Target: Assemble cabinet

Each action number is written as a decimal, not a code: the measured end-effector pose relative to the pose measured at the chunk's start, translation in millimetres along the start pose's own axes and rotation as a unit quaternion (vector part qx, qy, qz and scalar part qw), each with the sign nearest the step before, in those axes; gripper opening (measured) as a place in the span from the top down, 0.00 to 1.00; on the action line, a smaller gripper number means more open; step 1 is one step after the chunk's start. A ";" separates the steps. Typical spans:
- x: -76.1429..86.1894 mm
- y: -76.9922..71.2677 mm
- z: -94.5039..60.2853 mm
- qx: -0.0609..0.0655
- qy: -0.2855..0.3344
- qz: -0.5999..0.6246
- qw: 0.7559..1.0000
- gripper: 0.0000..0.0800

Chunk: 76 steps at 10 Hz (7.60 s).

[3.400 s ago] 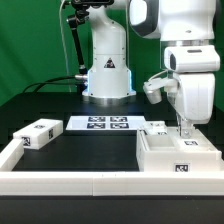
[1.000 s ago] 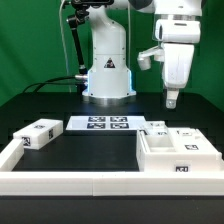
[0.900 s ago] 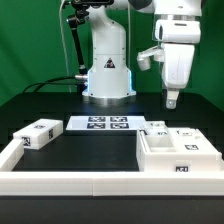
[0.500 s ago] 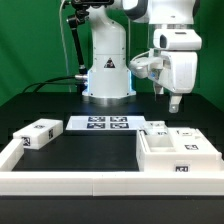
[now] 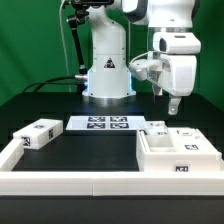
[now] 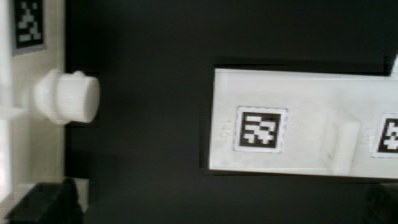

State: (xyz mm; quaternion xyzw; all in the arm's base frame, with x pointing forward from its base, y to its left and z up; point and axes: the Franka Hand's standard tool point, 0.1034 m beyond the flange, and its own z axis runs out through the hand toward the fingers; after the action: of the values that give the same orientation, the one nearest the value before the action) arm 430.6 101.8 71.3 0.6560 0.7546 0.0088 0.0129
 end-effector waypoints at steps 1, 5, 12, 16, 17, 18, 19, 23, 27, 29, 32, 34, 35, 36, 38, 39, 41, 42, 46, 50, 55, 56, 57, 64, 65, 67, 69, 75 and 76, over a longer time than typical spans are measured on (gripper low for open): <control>5.3 -7.1 4.6 -0.009 0.007 -0.012 1.000 0.00; 7.8 -32.5 32.7 0.006 0.025 -0.012 1.000 0.00; 5.0 -51.5 58.6 0.036 0.036 0.001 0.999 0.17; 4.5 -50.7 58.3 0.036 0.035 0.001 0.999 0.51; 4.3 -49.5 57.9 0.035 0.035 0.001 0.999 0.73; 4.2 -49.3 57.7 0.035 0.035 0.002 0.999 0.92; 4.3 -48.8 57.5 0.034 0.035 0.002 0.999 0.92; 3.9 -48.4 56.2 0.034 0.034 0.005 0.999 0.92; -13.7 -38.0 23.4 0.048 -0.003 0.034 0.998 0.92; -30.0 -31.5 15.9 0.044 -0.007 0.047 0.998 0.92; -43.8 -12.4 7.8 0.039 -0.011 0.055 0.998 0.92; -44.2 -12.4 8.0 0.039 -0.011 0.056 0.998 0.92; -44.2 -12.5 8.0 0.039 -0.011 0.056 0.998 0.92; -43.4 -11.7 8.3 0.033 -0.009 0.057 0.998 0.92; -45.1 -7.7 6.5 0.029 -0.011 0.098 0.995 0.91; -44.0 -6.5 5.7 0.030 -0.013 0.117 0.993 0.91; -39.9 -4.5 5.8 0.014 -0.006 0.122 0.992 0.91; -39.0 -5.9 6.7 0.011 -0.004 0.122 0.992 0.91; -38.3 5.1 8.3 0.000 0.003 0.116 0.993 0.91; -45.7 16.9 9.9 0.002 0.004 0.091 0.996 0.91; -44.4 18.0 15.4 0.006 0.006 0.091 0.996 0.91; -44.2 18.0 15.9 0.008 0.006 0.091 0.996 0.91; -44.3 18.0 15.9 0.008 0.006 0.091 0.996 0.91; -39.7 20.7 14.2 0.021 0.002 0.089 0.996 0.91; -39.6 20.7 14.2 0.020 0.002 0.089 0.996 0.91; -37.8 20.5 14.8 0.011 0.006 0.092 0.996 0.91; -38.8 21.0 14.9 0.016 0.004 0.090 0.996 0.91; -48.8 36.9 13.9 0.019 0.003 0.073 0.997 0.91; -48.4 37.3 14.1 0.016 0.004 0.074 0.997 0.91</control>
Offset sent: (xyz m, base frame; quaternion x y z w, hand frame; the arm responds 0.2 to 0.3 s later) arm -0.0235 0.0047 -0.0220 -0.0045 0.0385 -0.0219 0.9990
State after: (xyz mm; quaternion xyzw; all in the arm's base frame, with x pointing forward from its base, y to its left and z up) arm 474.7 59.0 58.7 0.7099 0.7043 0.0001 -0.0009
